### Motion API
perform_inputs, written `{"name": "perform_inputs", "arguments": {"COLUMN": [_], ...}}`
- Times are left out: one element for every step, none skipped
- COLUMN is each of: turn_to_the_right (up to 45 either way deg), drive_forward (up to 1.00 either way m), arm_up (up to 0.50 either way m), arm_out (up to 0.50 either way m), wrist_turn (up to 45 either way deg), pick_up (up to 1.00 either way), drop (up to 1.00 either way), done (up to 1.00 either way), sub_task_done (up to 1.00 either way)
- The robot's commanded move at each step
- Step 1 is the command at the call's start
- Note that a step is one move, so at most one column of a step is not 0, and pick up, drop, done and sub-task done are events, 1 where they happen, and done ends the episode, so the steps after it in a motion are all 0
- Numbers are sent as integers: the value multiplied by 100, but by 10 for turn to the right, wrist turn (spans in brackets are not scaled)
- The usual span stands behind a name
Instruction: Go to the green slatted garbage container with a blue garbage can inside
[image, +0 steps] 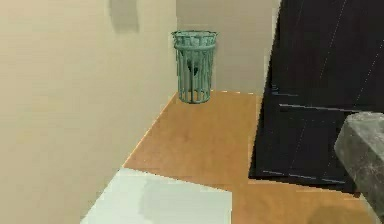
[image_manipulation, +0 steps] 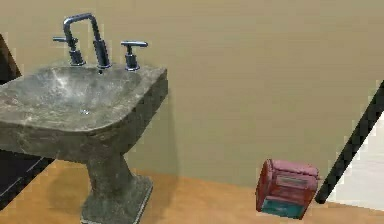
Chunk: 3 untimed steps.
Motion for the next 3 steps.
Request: {"name": "perform_inputs", "arguments": {"turn_to_the_right": [0, 90, 0], "drive_forward": [100, 0, 15], "arm_up": [0, 0, 0], "arm_out": [0, 0, 0], "wrist_turn": [0, 0, 0], "pick_up": [0, 0, 0], "drop": [0, 0, 0], "done": [0, 0, 0], "sub_task_done": [0, 0, 0]}}
